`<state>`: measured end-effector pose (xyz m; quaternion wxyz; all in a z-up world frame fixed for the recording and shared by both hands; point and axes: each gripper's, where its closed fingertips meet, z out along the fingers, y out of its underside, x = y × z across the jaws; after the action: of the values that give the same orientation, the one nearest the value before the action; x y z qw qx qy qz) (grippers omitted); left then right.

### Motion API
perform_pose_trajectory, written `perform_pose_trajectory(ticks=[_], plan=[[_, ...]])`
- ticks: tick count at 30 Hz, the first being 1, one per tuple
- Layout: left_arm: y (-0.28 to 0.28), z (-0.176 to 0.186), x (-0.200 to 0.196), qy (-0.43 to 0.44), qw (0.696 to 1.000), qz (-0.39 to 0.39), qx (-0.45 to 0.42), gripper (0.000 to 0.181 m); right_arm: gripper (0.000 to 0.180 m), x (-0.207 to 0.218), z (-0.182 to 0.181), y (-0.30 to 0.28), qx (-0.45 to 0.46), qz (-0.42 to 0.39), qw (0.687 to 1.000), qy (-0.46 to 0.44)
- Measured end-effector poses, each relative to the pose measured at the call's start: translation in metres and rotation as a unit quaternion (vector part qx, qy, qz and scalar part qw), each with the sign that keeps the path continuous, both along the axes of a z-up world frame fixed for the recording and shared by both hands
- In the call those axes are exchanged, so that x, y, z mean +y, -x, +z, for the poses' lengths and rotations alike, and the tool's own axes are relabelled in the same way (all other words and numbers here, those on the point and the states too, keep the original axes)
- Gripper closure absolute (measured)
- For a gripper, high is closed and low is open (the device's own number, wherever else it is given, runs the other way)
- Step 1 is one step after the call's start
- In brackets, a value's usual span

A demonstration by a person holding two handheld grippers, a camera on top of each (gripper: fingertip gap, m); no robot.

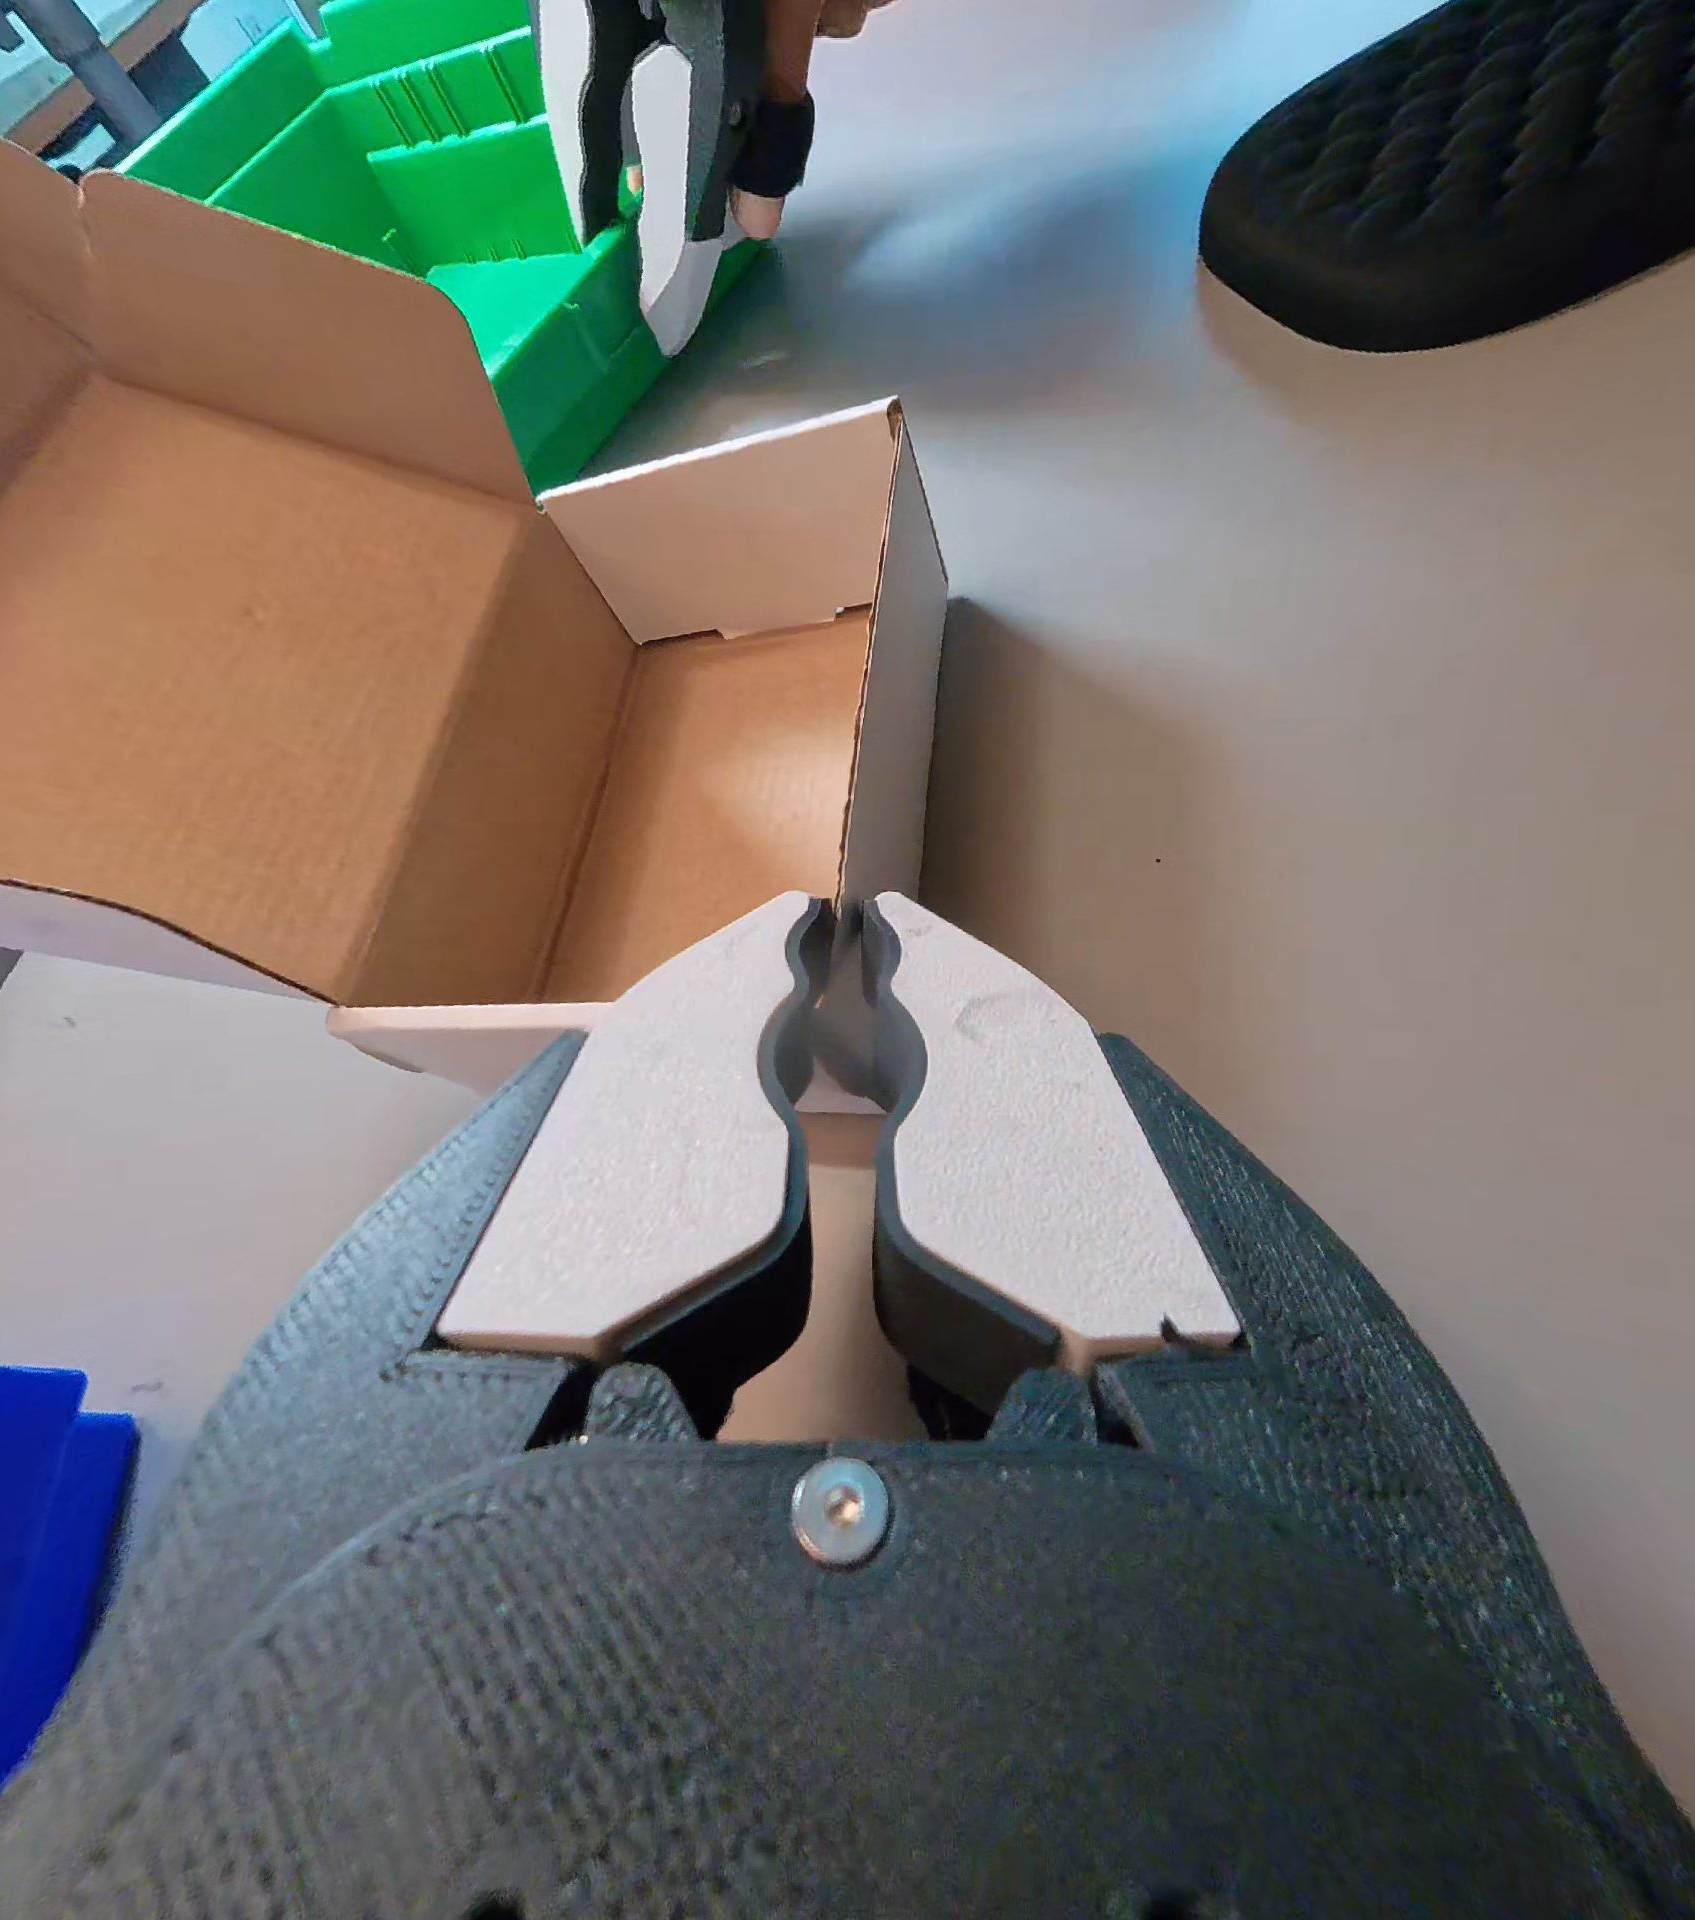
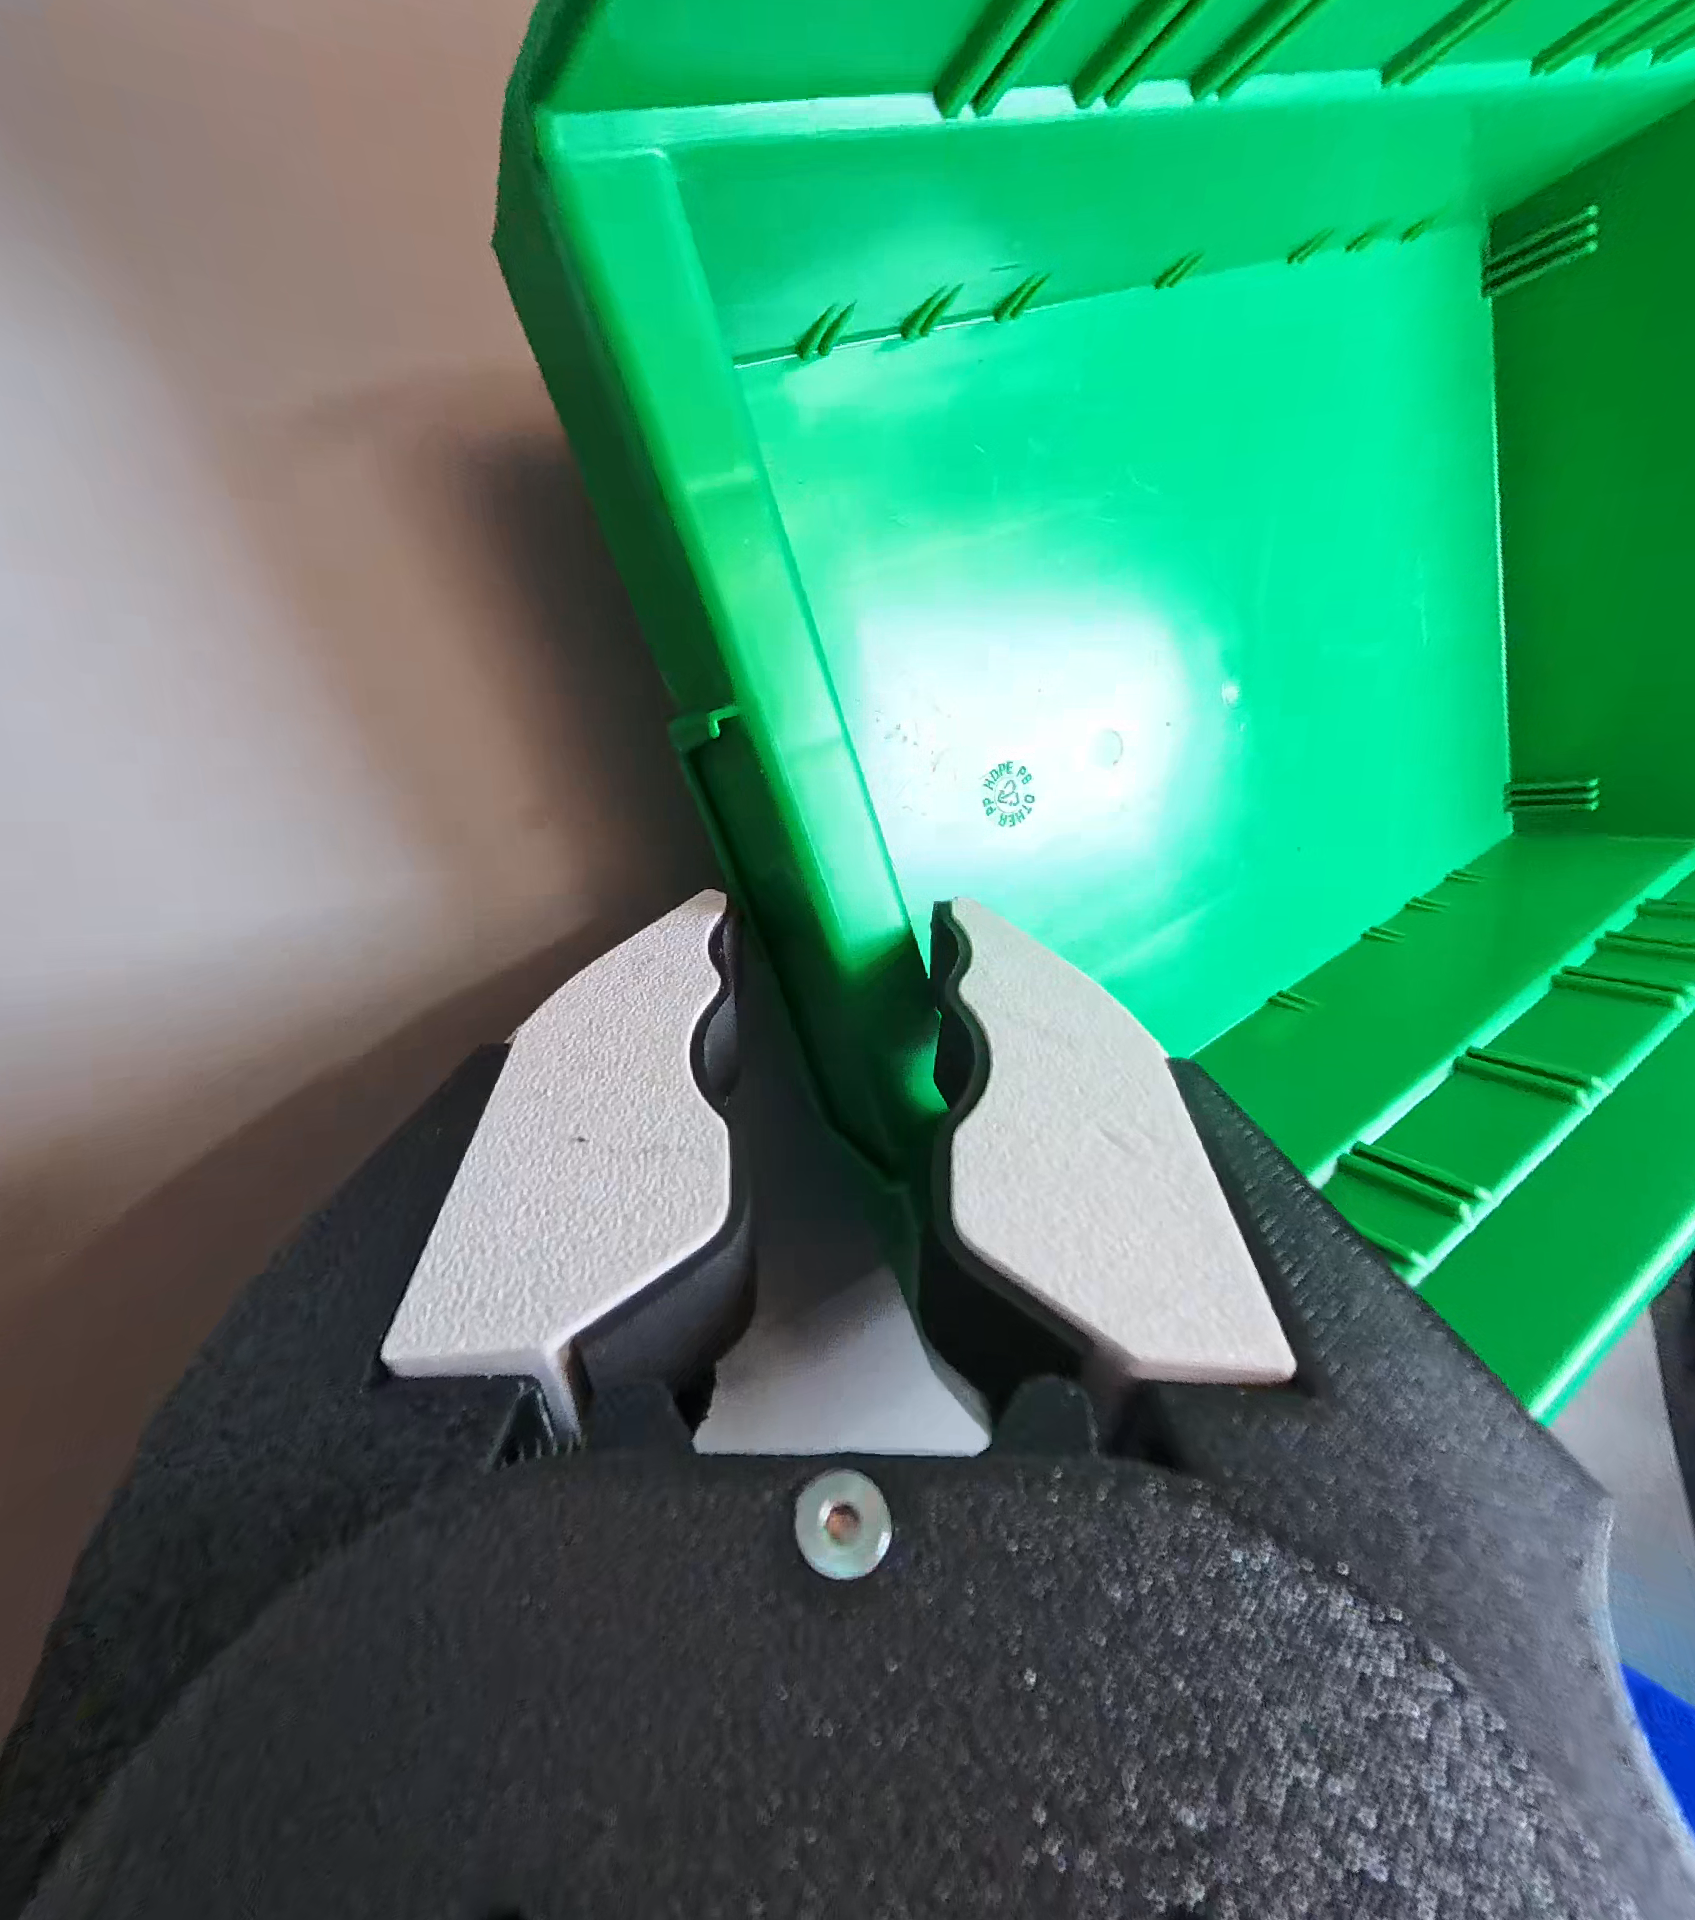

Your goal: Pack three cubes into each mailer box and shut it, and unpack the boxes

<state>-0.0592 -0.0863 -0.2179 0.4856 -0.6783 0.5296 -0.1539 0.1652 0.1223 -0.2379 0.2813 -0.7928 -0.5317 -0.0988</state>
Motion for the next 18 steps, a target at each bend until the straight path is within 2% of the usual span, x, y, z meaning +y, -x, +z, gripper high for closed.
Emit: perform_pose_trajectory(ticks=[5, 15, 17, 18], plan=[[0.003, 0.002, 0.0, -0.006, 1.0, 0.004, 0.0, 0.175, 0.144, 0.011, 0.0, -0.022, 0.003, -0.039, 0.999, -0.003], [0.005, 0.002, 0.01, -0.022, 1.0, 0.022, 0.002, 0.174, 0.145, 0.022, 0.001, -0.027, 0.0, -0.025, 0.999, -0.029], [0.007, 0.003, 0.014, -0.025, 0.999, 0.031, -0.001, 0.173, 0.13, 0.013, 0.011, -0.01, 0.058, -0.021, 0.997, -0.045], [0.008, 0.004, 0.015, -0.026, 0.999, 0.034, -0.004, 0.172, 0.128, 0.007, 0.021, 0.003, 0.101, -0.013, 0.993, -0.06]])
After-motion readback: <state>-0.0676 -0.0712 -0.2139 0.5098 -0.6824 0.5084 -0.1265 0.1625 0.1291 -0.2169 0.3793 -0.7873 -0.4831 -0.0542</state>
